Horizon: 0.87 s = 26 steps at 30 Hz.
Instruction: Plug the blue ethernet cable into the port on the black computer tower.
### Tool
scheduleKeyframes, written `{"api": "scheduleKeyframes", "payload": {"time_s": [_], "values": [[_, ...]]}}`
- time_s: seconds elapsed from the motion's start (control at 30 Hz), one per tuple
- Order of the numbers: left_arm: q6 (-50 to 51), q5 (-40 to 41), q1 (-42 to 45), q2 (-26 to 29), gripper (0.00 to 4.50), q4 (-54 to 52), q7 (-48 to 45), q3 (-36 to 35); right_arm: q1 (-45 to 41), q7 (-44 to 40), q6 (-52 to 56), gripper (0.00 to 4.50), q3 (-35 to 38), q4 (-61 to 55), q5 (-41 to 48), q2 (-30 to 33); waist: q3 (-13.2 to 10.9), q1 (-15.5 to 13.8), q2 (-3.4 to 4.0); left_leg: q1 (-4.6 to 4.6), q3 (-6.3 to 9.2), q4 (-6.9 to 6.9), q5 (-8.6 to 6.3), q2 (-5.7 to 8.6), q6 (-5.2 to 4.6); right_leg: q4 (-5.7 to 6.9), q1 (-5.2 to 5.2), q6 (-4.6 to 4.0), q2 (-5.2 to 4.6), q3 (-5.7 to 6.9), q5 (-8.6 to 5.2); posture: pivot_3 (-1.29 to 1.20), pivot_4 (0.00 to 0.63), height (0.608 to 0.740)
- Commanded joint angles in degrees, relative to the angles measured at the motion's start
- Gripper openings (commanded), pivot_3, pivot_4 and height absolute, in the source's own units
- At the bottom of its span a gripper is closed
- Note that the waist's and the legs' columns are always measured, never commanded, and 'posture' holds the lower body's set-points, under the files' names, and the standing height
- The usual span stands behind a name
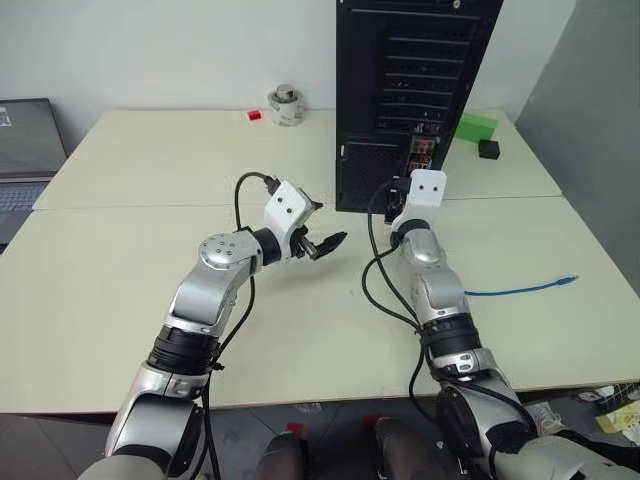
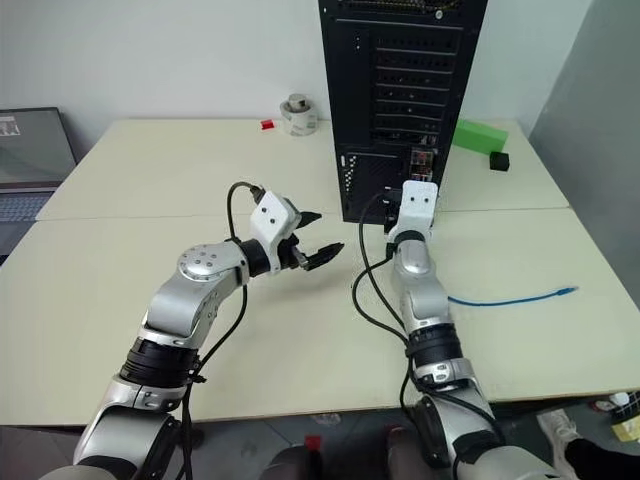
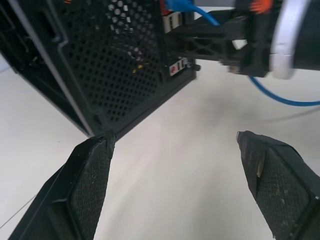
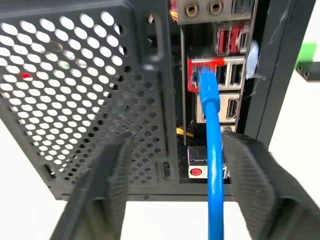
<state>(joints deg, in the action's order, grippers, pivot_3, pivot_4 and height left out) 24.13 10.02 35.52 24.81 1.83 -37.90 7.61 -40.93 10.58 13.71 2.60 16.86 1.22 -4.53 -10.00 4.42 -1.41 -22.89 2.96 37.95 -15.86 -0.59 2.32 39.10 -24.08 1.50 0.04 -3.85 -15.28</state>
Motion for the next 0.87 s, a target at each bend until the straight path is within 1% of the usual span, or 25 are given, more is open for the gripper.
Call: {"api": "scheduleKeyframes", "payload": {"time_s": [0.03, 0.07, 0.13, 0.17, 0.2, 0.27, 0.33, 0.37, 0.43, 0.5, 0.67, 0.73, 0.87], "values": [[-1.1, -2.3, 1.4, 0.4, 4.1, 0.1, 1.5, -0.4, 5.4, -7.3, 7.5, 3.86, -2.8, -16.8, 2.0, 3.6, 0.0, -0.1, 0.0, -0.01, 0.01, -0.01, 0.0, 0.0, 0.0, -0.01, 0.0, 0.0, 0.0, 0.01, 0.0, 0.0, 0.15, 0.74], [-1.1, -2.4, 1.3, 0.4, 4.1, 0.1, 1.4, -0.4, 6.7, -9.2, 9.6, 4.11, -3.1, -20.2, 2.8, 4.8, 0.0, -0.2, 0.0, -0.01, 0.01, -0.01, 0.0, 0.0, 0.0, -0.01, 0.0, 0.0, 0.0, 0.03, 0.0, 0.0, 0.15, 0.74], [-0.8, -2.6, 1.2, 0.4, 4.1, -0.1, 1.2, -0.5, 8.5, -12.2, 13.3, 4.43, -2.6, -25.6, 4.5, 7.5, 0.0, -0.5, 0.0, -0.04, 0.01, 0.0, 0.0, 0.02, -0.01, -0.04, 0.0, 0.0, 0.0, 0.05, 0.0, 0.0, 0.15, 0.74], [-1.1, -2.9, 1.3, 0.6, 4.1, 0.0, 1.3, -0.5, 9.1, -13.9, 15.3, 4.47, -1.8, -27.9, 5.8, 9.2, 0.0, -0.6, 0.0, -0.04, -0.02, 0.02, 0.0, 0.04, -0.01, -0.04, 0.01, 0.0, 0.0, 0.04, 0.0, 0.0, 0.15, 0.74], [-1.3, -3.3, 1.6, 0.7, 4.1, 0.6, 1.7, -0.8, 9.7, -16.1, 17.1, 4.47, -0.3, -30.2, 6.7, 12.4, 0.0, -0.7, 0.0, -0.03, -0.02, 0.03, -0.01, 0.05, -0.01, -0.03, 0.01, 0.01, 0.0, 0.03, 0.0, 0.0, 0.15, 0.74], [-1.9, -3.5, 2.7, 1.1, 4.1, 2.1, 1.5, -1.5, 10.7, -23.0, 20.1, 4.47, 2.9, -33.6, 10.1, 20.1, 0.0, -1.3, 0.0, -0.01, 0.0, 0.04, -0.01, 0.05, -0.01, -0.03, 0.02, 0.01, 0.01, 0.07, 0.0, 0.0, 0.15, 0.74], [-2.1, -3.2, 3.5, 1.5, 4.1, 3.3, 0.6, -1.8, 11.8, -29.6, 21.3, 4.47, 4.5, -35.3, 14.2, 25.5, 0.0, -1.7, 0.0, -0.02, 0.02, 0.04, -0.01, 0.08, -0.02, -0.05, 0.04, 0.01, 0.08, 0.13, -0.01, 0.0, 0.15, 0.74], [-2.2, -3.2, 3.7, 1.6, 4.1, 3.6, 0.2, -1.8, 12.1, -31.5, 21.7, 4.47, 4.9, -35.7, 15.7, 27.0, 0.0, -1.8, 0.0, -0.02, 0.03, 0.04, -0.01, 0.1, -0.03, -0.06, 0.06, 0.01, 0.19, 0.16, -0.01, 0.0, 0.15, 0.74], [-2.0, -2.5, 4.6, 2.0, 4.1, 5.1, -1.3, -2.1, 14.2, -38.7, 22.1, 4.47, 5.0, -36.9, 18.5, 32.6, 0.0, -1.9, 0.0, -0.01, 0.0, 0.03, -0.01, 0.05, -0.03, -0.1, 0.08, 0.01, 0.26, 0.14, -0.01, 0.0, 0.15, 0.74], [-2.2, -2.2, 5.4, 2.4, 4.1, 6.3, -2.8, -2.2, 15.6, -43.0, 22.0, 4.47, 5.2, -37.1, 19.6, 36.5, 0.0, -2.0, -0.01, -0.03, -0.04, 0.01, -0.01, 0.07, -0.03, -0.11, 0.07, 0.01, 0.28, 0.14, -0.01, 0.0, 0.15, 0.74], [-2.9, -1.9, 6.9, 3.0, 4.1, 8.2, -5.8, -2.5, 17.1, -48.6, 21.7, 4.47, 5.3, -37.2, 21.7, 41.2, 0.0, -1.8, 0.0, 0.02, -0.07, 0.05, -0.01, 0.03, -0.03, -0.08, 0.08, 0.01, 0.36, 0.06, -0.01, 0.0, 0.15, 0.74], [-3.4, -1.9, 7.3, 3.1, 4.1, 8.5, -6.9, -2.6, 17.0, -48.7, 21.2, 4.47, 6.0, -36.0, 21.4, 41.9, 0.0, -1.9, 0.0, 0.01, -0.07, 0.05, -0.01, 0.02, -0.03, -0.08, 0.08, 0.01, 0.37, 0.09, -0.01, 0.0, 0.15, 0.74], [-4.6, -1.9, 7.7, 2.8, 4.1, 9.0, -7.4, -2.9, 15.7, -47.3, 20.7, 4.47, 8.0, -34.2, 21.9, 41.1, 0.0, -2.0, -0.01, 0.0, -0.06, 0.06, -0.01, 0.0, -0.03, -0.08, 0.08, 0.01, 0.35, 0.08, -0.01, 0.0, 0.15, 0.74]]}}
